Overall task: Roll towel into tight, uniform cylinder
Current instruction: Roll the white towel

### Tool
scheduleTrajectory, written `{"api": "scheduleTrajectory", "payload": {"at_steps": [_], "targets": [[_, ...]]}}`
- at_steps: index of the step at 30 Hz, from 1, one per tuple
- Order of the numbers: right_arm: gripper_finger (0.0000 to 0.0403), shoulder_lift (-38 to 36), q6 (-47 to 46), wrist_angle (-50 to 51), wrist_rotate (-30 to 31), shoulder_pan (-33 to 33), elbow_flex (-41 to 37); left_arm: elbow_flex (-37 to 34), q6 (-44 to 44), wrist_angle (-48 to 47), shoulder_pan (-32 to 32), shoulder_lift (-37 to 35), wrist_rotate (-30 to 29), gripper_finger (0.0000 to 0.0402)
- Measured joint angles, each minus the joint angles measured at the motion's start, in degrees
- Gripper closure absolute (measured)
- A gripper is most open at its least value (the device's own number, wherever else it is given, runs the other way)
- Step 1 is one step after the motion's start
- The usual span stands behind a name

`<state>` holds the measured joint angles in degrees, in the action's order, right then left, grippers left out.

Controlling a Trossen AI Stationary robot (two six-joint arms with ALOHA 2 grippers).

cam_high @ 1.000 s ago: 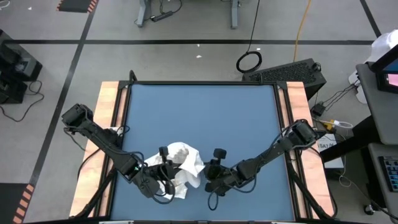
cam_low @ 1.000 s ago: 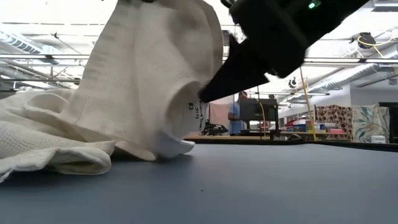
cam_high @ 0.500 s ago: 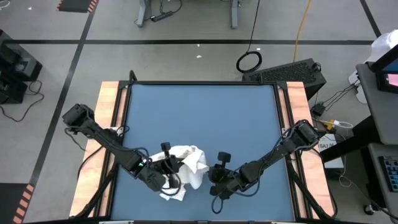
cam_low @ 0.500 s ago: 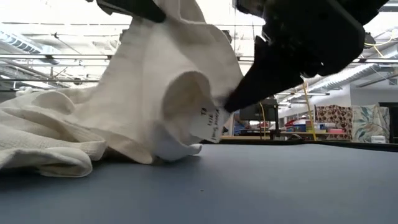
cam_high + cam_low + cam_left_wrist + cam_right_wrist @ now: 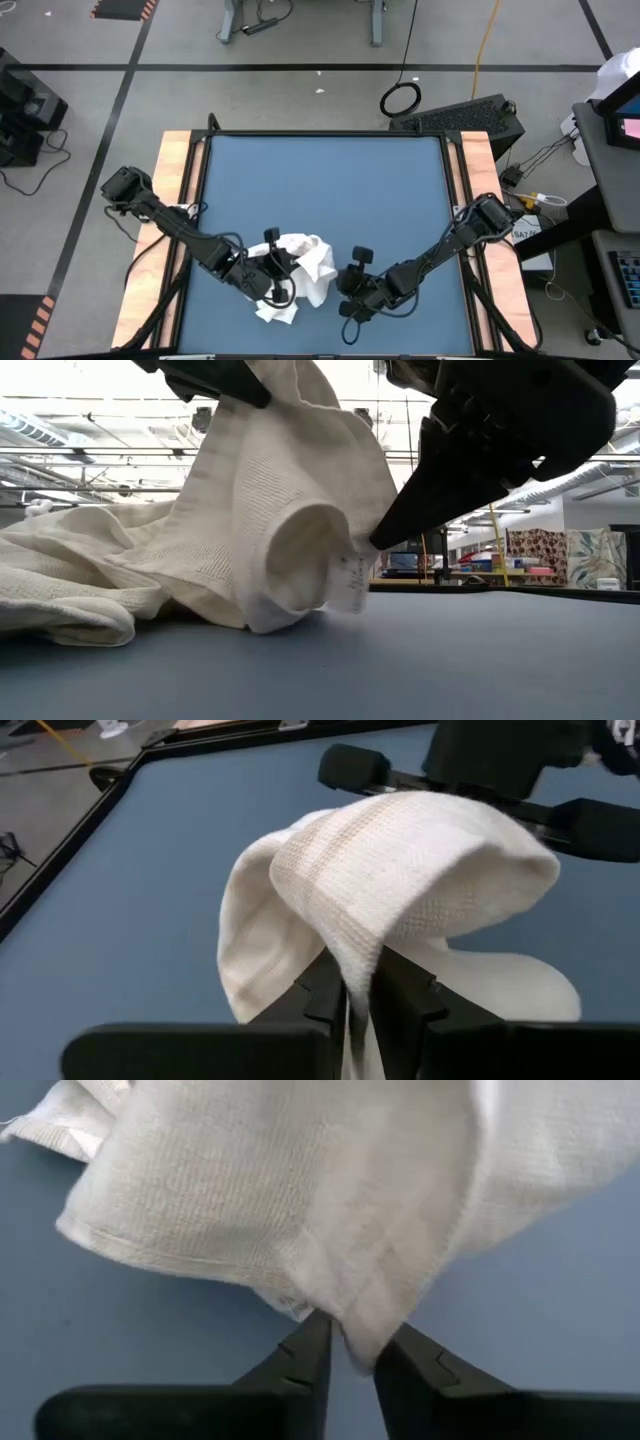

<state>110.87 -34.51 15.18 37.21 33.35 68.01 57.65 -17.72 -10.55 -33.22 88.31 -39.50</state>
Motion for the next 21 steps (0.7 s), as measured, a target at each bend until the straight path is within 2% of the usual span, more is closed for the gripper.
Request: {"api": "scheduleTrajectory", "payload": {"at_steps": [4, 7, 10, 15, 21], "targets": [[0.0309, 0.0, -0.2, -0.5, -0.4, 0.2, 0.0, 0.0, 0.0, -0.7, 0.1, 0.0, -0.1, 0.0353], [0.031, 0.0, 0.0, -0.4, -1.5, 0.1, 0.0, 0.0, 0.0, -0.8, 0.4, 0.0, -0.2, 0.0353], [0.0331, 0.0, -0.6, -0.6, -1.7, 0.1, 0.0, 0.0, 0.0, -0.8, 0.4, 0.0, -0.2, 0.0353], [0.0391, -0.7, -0.9, -0.7, -4.1, 0.1, 0.0, 0.0, 0.0, -0.7, 0.4, 0.0, -0.2, 0.0353], [0.0395, -2.6, -1.4, -0.5, -3.9, 0.1, 0.0, 0.0, -1.7, -0.8, 0.4, 0.0, -0.2, 0.0353]]}}
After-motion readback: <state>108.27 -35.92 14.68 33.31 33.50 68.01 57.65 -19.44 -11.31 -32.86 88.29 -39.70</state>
